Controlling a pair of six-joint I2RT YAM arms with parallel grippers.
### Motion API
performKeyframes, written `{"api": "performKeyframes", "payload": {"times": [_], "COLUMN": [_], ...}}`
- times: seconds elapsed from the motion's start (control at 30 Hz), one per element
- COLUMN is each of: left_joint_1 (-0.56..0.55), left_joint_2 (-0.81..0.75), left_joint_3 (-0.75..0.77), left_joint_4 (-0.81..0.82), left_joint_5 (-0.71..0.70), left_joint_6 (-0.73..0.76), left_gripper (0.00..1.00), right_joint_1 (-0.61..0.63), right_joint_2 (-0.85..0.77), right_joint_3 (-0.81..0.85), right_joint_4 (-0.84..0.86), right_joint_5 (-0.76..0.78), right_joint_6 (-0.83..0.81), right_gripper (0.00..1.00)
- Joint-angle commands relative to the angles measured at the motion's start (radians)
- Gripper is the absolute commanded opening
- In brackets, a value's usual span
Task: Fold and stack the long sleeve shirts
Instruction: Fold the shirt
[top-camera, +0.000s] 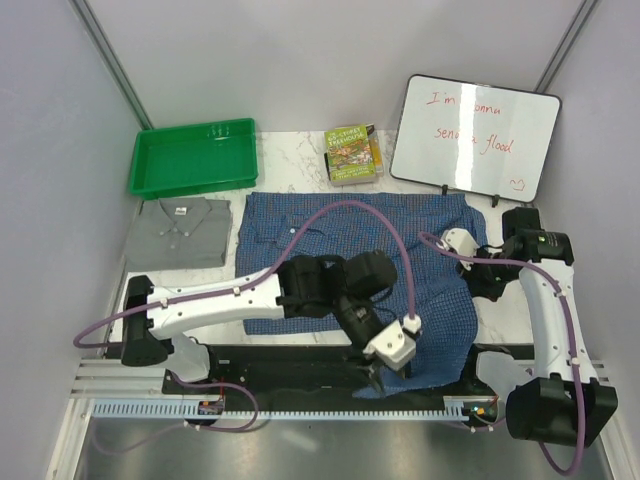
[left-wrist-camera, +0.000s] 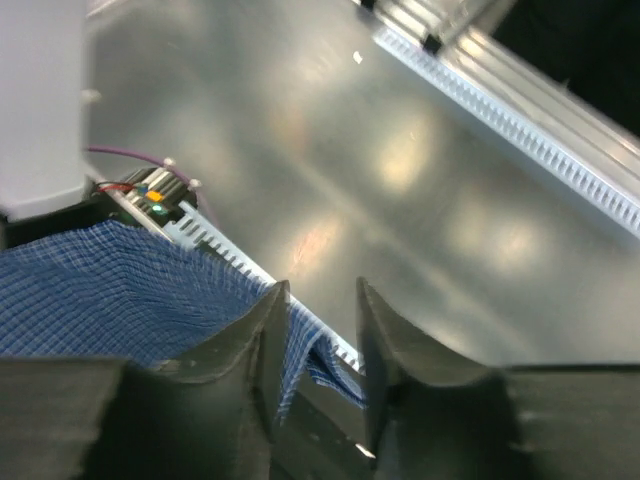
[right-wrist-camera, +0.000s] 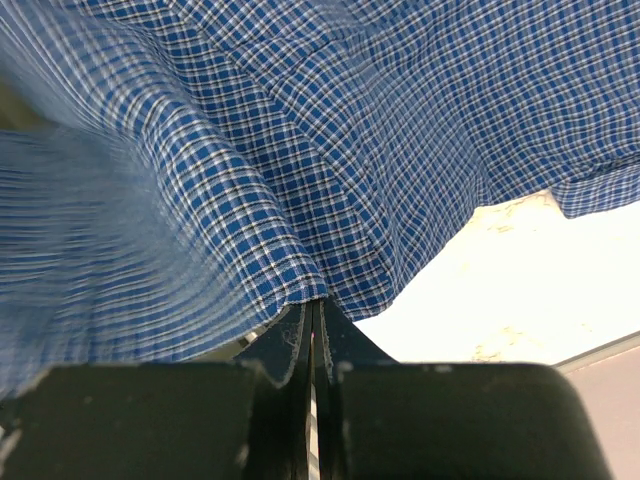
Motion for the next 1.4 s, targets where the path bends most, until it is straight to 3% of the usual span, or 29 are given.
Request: {"api": "performKeyframes", "payload": {"times": [0.0, 0.07, 0.13, 0.3, 0.4, 0.6, 0.8, 1.23, 1.37], "left_joint_1": [-0.063, -0.016, 0.125, 0.412, 0.515, 0.543, 0.548, 0.558, 0.577], "left_joint_2": [-0.069, -0.185, -0.315, -0.566, -0.683, -0.756, -0.775, -0.675, -0.637], "left_joint_3": [-0.020, -0.140, -0.230, -0.556, -0.711, -0.887, -1.001, -1.085, -1.101], "left_joint_4": [-0.093, -0.027, -0.016, -0.218, -0.296, -0.307, -0.200, -0.068, -0.068], "left_joint_5": [-0.213, -0.245, -0.272, -0.498, -0.593, -0.758, -0.873, -0.842, -0.833], "left_joint_6": [0.147, 0.037, -0.002, 0.228, 0.311, 0.318, 0.383, 0.447, 0.461], "left_gripper": [0.58, 0.59, 0.57, 0.46, 0.43, 0.38, 0.38, 0.42, 0.33], "right_joint_1": [-0.005, -0.008, -0.010, -0.008, -0.008, -0.008, -0.010, -0.008, -0.008], "right_joint_2": [-0.007, -0.008, -0.017, -0.068, -0.114, -0.131, -0.102, -0.042, -0.025], "right_joint_3": [-0.006, -0.003, -0.003, -0.035, -0.064, -0.084, -0.090, -0.080, -0.077], "right_joint_4": [-0.060, -0.049, -0.046, -0.052, -0.058, -0.079, -0.079, -0.069, -0.067], "right_joint_5": [-0.021, -0.028, -0.021, 0.012, 0.031, 0.061, 0.061, 0.041, 0.044], "right_joint_6": [-0.053, -0.053, -0.058, -0.079, -0.107, -0.127, -0.122, -0.104, -0.110], "right_gripper": [0.00, 0.00, 0.00, 0.00, 0.00, 0.00, 0.00, 0.00, 0.00]}}
